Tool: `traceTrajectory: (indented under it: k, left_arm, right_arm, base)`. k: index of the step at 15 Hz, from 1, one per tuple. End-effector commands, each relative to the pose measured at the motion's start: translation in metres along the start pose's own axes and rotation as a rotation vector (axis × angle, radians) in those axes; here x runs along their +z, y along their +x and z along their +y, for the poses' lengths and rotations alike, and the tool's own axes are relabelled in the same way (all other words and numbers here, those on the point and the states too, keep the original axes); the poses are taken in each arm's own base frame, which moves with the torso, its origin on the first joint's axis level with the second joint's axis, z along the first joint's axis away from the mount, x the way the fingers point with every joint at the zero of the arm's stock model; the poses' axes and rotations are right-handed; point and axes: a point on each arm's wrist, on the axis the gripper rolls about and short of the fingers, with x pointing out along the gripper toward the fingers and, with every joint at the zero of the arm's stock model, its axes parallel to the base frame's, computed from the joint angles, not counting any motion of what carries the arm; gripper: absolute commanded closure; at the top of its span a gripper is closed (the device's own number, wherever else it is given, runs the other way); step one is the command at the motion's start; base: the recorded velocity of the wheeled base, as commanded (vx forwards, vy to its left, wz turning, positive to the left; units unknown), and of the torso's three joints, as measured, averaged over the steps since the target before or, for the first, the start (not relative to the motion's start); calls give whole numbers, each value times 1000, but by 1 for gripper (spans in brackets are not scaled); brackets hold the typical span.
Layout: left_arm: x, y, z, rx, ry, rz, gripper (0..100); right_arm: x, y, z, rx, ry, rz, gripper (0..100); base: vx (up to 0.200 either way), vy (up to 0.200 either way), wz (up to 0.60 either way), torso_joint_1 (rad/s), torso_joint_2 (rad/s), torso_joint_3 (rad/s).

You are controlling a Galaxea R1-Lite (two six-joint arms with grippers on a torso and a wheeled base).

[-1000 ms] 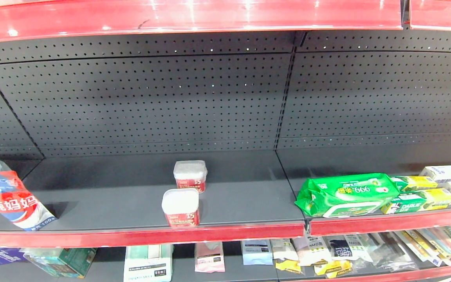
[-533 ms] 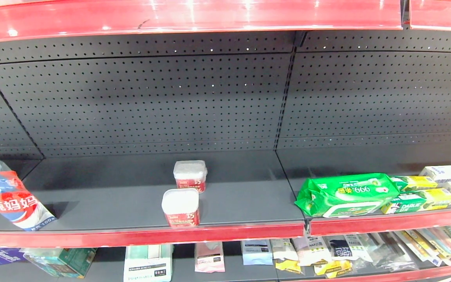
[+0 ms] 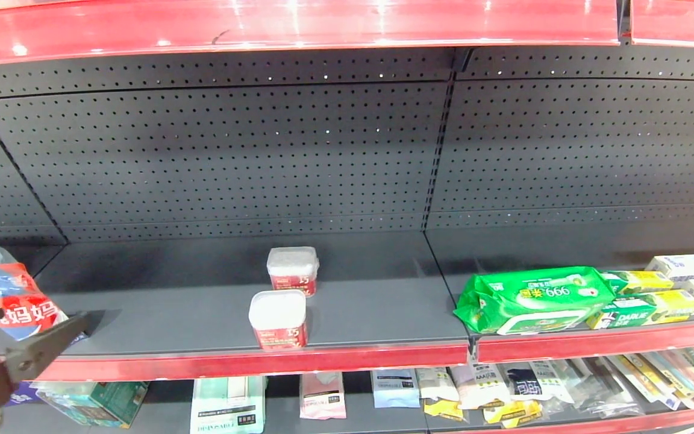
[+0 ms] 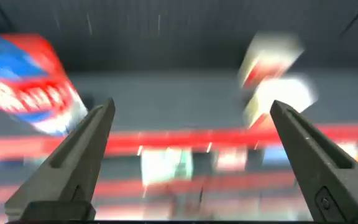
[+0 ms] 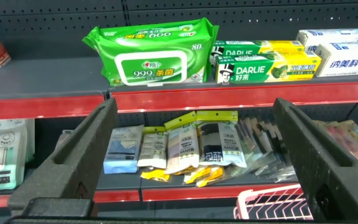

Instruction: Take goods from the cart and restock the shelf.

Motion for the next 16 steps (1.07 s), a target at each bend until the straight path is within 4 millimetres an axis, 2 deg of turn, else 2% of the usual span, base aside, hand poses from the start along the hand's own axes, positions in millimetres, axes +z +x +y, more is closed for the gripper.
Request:
traceTrajectory:
  k: [1,3,4,7,12,16]
  left_arm:
    - [-3,91,-5,-3,88,335,0]
    - [-9,107,-13,-32,134,398,0]
    - [-13,125,-16,-32,144,453,0]
    - [-10,155,-27,-35,171,480,0]
    - [-11,179,-32,-42,180,514,0]
    - [-16,195,-45,-67,208,538,0]
  right_arm:
    - [0,0,0,1,0,0,0]
    - [0,0,0,1,0,0,0]
    - [0,0,0,1,0,0,0]
    - [0,0,0,1,0,0,0]
    - [0,0,0,1,0,0,0]
    - [0,0,0,1,0,0,0]
  base:
    - [0,0,0,0,0,0]
    - [0,0,0,0,0,0]
    - [0,0,0,0,0,0]
    - [0,0,0,0,0,0]
    - [0,0,0,0,0,0]
    - [0,0,0,0,0,0]
